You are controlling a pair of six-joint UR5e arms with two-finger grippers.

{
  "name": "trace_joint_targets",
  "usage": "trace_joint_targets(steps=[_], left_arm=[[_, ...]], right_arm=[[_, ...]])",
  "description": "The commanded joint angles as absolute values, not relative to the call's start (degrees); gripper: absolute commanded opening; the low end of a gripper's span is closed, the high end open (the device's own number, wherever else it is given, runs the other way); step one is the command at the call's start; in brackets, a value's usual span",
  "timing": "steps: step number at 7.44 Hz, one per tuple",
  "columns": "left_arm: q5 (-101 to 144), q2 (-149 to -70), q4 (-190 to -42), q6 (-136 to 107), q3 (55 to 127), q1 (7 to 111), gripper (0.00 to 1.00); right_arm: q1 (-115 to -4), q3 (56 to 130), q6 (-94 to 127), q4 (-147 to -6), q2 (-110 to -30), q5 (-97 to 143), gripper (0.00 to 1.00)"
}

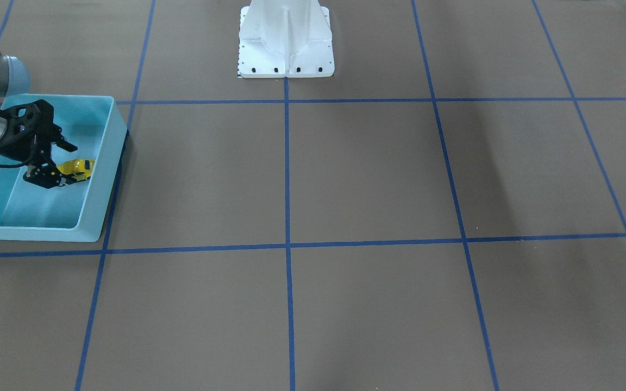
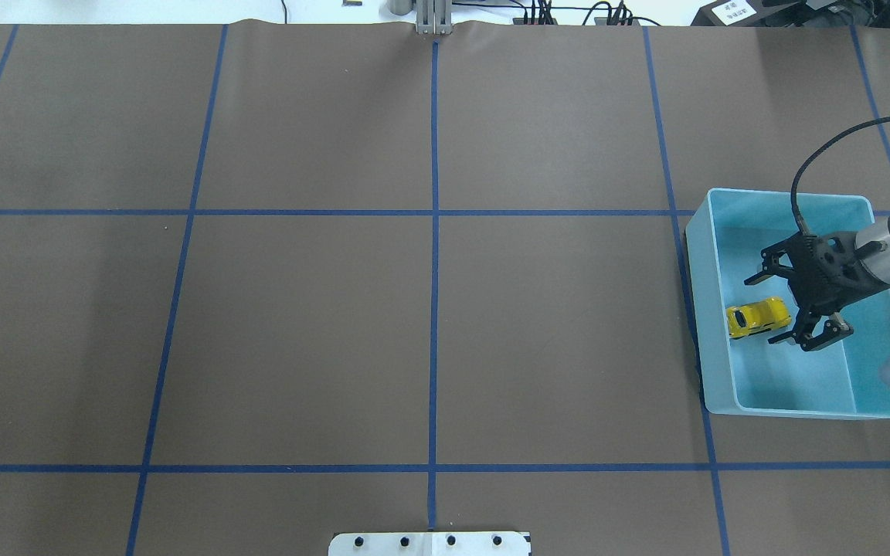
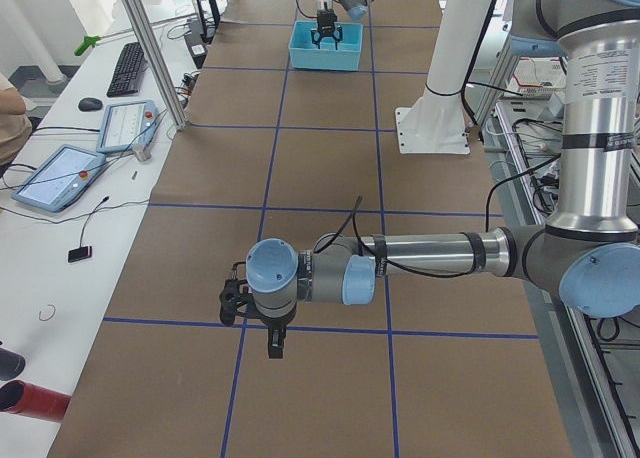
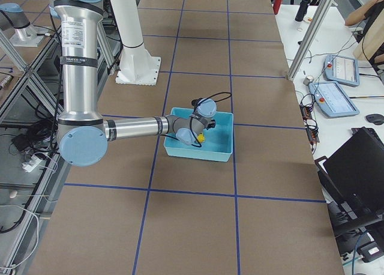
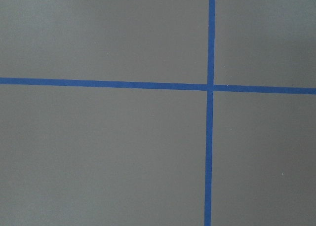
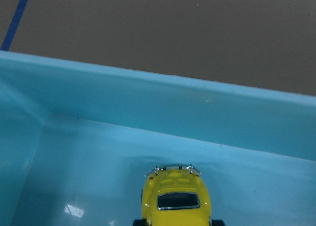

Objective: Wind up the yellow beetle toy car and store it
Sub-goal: 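Lower the held car into the blue bin with the right gripper, then open the right gripper and raise it out of the bin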

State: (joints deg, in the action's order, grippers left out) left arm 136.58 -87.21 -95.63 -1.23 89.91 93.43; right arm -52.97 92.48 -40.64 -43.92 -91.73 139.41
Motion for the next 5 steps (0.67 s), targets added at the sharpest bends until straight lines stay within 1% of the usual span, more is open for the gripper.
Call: trace_joint_targets(steps=[1,3,5], left_arm=[[136.58,-87.19,-95.62,-1.23,90.0,93.43,1.0],[136.58,-87.19,-95.62,-1.23,90.0,93.43,1.0],[136.58,-87.28,-95.62,-1.23,90.0,93.43,1.0]], right_arm=[[-55.96,97.87,-40.17,-43.77,-92.54,140.01,1.0],[-63.51,99.57,-35.54,-45.6,-92.37,144.82,1.0],[-71.68,101.59,-26.07,-48.24,-93.42,147.21,1.0]])
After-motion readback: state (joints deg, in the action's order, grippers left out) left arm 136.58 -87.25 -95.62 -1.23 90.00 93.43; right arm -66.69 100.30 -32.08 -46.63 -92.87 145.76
